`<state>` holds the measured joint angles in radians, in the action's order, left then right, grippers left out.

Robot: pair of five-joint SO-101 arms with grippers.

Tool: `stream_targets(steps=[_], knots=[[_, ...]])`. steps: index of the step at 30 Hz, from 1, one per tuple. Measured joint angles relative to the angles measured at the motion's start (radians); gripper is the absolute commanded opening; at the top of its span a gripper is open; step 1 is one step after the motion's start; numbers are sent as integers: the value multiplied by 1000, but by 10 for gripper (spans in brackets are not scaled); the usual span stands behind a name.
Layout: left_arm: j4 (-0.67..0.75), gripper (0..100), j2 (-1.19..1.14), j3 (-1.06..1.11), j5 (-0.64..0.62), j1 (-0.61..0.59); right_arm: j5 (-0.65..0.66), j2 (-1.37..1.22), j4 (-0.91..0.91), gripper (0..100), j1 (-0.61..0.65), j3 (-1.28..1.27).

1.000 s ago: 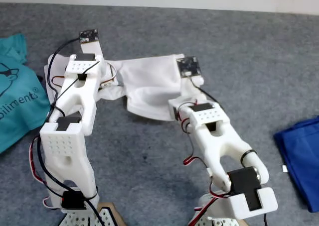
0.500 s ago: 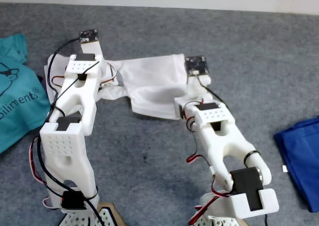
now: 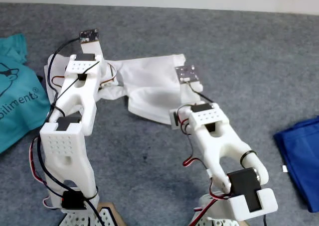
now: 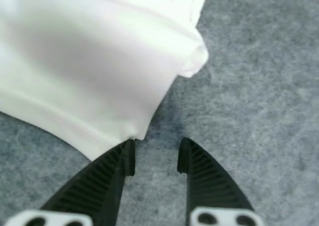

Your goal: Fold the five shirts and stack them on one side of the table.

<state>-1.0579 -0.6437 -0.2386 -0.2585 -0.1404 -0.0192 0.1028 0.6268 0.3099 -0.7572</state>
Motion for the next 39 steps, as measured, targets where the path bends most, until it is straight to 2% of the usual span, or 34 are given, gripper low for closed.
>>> stream_targets(steps=[9, 15, 26, 39], knots=[[0, 265, 0, 0, 0, 0, -44, 92, 15, 156, -12, -9], [0, 265, 0, 0, 0, 0, -46, 152, 15, 156, 60, -60], [2, 265, 0, 0, 0, 0, -46, -66, -9, 156, 64, 17], [2, 265, 0, 0, 0, 0, -46, -87, -17, 146, 55, 54]])
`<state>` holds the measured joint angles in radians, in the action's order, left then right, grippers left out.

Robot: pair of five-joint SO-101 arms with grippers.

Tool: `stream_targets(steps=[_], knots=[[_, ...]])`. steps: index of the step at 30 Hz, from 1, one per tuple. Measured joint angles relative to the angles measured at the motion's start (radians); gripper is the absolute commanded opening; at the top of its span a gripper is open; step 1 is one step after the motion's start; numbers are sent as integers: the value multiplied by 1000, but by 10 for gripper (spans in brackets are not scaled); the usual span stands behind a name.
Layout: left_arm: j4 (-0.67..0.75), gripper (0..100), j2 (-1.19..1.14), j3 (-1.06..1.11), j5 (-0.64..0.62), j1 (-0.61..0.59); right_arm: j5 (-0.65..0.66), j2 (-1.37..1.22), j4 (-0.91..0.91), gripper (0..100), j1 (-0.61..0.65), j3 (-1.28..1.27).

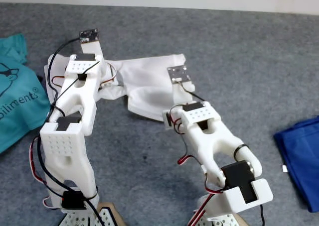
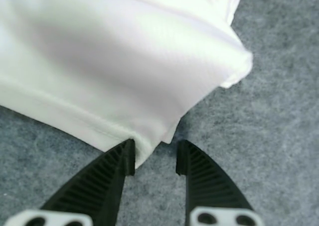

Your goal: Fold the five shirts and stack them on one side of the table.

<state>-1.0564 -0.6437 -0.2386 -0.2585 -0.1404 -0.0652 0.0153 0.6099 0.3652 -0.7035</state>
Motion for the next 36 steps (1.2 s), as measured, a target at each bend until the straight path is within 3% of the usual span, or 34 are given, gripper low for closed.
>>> stream_targets(steps=[6, 24, 36], knots=[[0, 265, 0, 0, 0, 0, 0, -2, -44, 7, -6, 5], [0, 266, 0, 0, 0, 0, 48, 83, 17, 7, -11, 11], [-18, 267, 83, 28, 0, 21, -5, 195, 41, 7, -49, 118]])
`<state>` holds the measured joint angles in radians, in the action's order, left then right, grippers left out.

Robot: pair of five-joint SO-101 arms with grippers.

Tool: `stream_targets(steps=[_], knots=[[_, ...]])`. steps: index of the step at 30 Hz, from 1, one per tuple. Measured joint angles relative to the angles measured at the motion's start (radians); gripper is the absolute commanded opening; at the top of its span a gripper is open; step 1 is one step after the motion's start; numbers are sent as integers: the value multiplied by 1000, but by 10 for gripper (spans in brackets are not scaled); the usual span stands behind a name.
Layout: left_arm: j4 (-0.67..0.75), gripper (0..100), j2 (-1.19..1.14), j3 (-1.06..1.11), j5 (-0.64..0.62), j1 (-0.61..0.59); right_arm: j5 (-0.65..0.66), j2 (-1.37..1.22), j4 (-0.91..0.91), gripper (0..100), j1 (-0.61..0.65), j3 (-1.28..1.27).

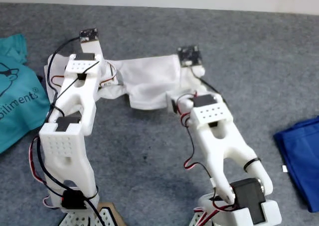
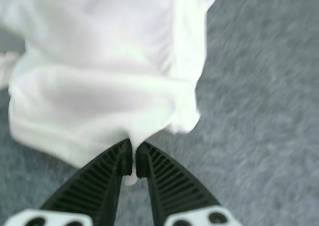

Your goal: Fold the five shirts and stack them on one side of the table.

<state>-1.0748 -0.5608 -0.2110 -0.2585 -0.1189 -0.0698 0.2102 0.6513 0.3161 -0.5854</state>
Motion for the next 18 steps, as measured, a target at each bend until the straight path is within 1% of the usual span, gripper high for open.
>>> stream_targets(steps=[4, 9, 13, 18], knots=[[-14, 267, 149, 100, 0, 41, -26, -21, 3, 6, -15, 95], [17, 267, 359, 296, 2, 80, -58, -224, 23, 6, -40, 270], [130, 267, 525, 493, 0, 80, -64, -404, 74, 6, -54, 425], [288, 267, 647, 690, 2, 84, -64, -473, 114, 6, -64, 559]])
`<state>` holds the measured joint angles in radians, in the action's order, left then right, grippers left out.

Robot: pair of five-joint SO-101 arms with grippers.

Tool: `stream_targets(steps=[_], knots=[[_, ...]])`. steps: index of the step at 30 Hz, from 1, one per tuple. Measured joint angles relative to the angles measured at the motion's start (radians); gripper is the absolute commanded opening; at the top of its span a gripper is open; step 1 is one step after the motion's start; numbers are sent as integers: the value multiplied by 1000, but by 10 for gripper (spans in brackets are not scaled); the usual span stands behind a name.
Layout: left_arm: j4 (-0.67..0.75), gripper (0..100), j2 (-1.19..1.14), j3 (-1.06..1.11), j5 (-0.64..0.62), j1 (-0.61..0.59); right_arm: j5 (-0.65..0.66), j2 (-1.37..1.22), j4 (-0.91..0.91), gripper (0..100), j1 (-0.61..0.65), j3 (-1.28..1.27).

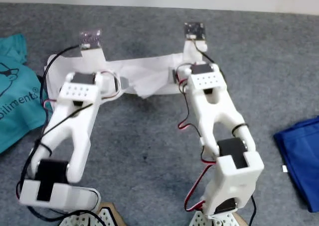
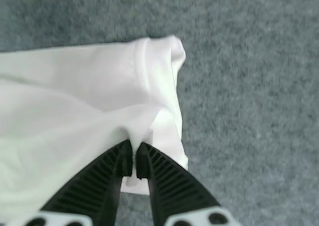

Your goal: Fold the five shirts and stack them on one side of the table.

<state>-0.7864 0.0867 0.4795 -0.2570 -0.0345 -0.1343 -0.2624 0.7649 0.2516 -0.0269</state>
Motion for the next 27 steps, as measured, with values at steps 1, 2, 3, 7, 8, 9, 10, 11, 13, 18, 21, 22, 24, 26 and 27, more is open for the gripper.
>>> stream_targets(steps=[1, 2, 3, 7, 8, 9, 10, 11, 13, 18, 21, 22, 24, 26, 27], knots=[[18, 267, 11, 21, 0, -2, 0, -8, 0, 6, 0, 18], [32, 267, 14, 40, 0, -2, -2, -17, 2, 6, 0, 44], [40, 267, 15, 46, 0, -2, -2, -29, 2, 6, 0, 68], [54, 267, 15, 54, 2, 0, -2, -107, 3, 6, 0, 176], [54, 267, 15, 54, 2, -2, -2, -135, 3, 6, 0, 201], [54, 267, 15, 54, 2, -2, -2, -160, 3, 9, 0, 222], [54, 267, 15, 54, 2, -2, -2, -184, 3, 28, 0, 242], [54, 267, 15, 54, 2, -2, -2, -210, 3, 68, 0, 261], [54, 267, 15, 54, 2, -2, -2, -244, 8, 162, 0, 290], [54, 267, 15, 54, 2, -2, -2, -259, 75, 181, 0, 381], [54, 267, 11, 54, 2, 2, -2, -259, 155, 85, -8, 457], [54, 267, 5, 54, 2, 5, -2, -259, 189, 46, -14, 485], [57, 267, 2, 54, 2, 9, -2, -259, 264, 5, -23, 531], [68, 267, 2, 54, 2, 9, -2, -259, 347, 8, -34, 571], [77, 267, 2, 54, 2, 8, -2, -259, 393, 6, -37, 592]])
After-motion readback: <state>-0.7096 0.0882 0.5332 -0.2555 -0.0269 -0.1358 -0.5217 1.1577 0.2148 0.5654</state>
